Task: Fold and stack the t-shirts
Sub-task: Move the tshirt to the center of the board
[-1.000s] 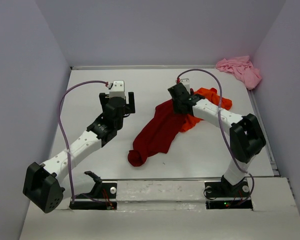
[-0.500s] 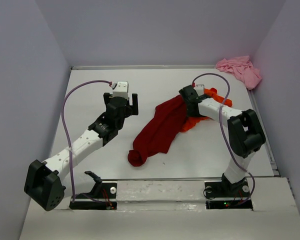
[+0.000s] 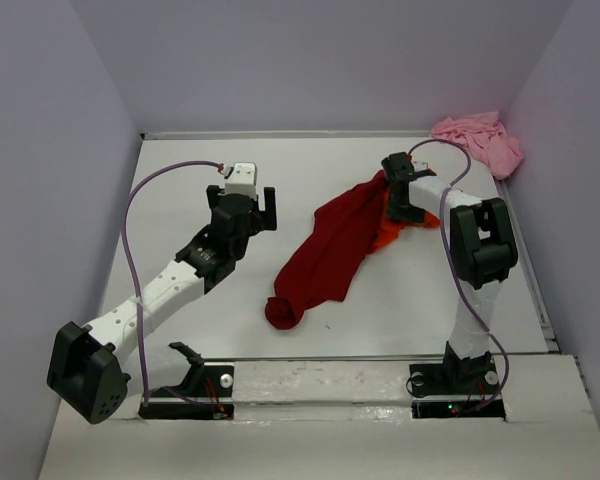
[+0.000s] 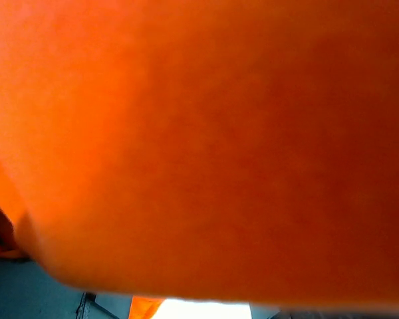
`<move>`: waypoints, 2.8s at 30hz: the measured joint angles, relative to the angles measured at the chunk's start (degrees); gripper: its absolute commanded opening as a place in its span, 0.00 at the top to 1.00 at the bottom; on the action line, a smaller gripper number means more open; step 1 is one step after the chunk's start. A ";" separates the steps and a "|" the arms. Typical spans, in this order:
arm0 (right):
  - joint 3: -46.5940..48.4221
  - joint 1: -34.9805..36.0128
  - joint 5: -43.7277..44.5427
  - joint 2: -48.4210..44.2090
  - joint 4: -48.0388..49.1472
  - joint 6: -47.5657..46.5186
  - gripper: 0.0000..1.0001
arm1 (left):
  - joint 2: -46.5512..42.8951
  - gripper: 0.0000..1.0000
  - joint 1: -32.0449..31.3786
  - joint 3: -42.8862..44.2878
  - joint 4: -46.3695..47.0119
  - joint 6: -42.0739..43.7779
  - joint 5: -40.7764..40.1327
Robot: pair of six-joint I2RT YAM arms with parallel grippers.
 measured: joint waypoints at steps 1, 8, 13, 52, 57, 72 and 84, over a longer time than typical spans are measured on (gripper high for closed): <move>1.81 -1.03 -0.44 1.09 -0.42 -0.07 0.40 | -0.04 0.01 -0.09 0.00 0.00 0.00 -0.02; 14.27 -6.82 1.09 8.83 -3.50 -1.38 0.40 | -0.22 0.01 -0.35 0.00 0.00 0.11 -0.09; 23.76 -12.11 -0.26 14.71 -5.66 -1.11 0.41 | -0.22 0.01 -0.35 0.00 0.00 0.13 -0.13; 38.62 -9.16 -20.44 8.76 -4.02 -7.61 0.33 | -0.26 0.01 -1.46 0.00 0.02 0.35 -0.20; 36.63 -6.78 -20.57 15.93 -4.66 -7.30 0.28 | -0.26 0.01 -1.46 0.00 0.02 0.39 -0.44; 34.73 -5.64 -18.40 18.32 -4.81 -6.91 1.00 | -0.26 0.01 -1.46 0.00 0.02 0.59 -0.59; 33.11 -5.77 -18.18 11.32 -5.79 -8.44 1.00 | -0.26 0.01 -1.46 0.00 0.02 0.59 -0.61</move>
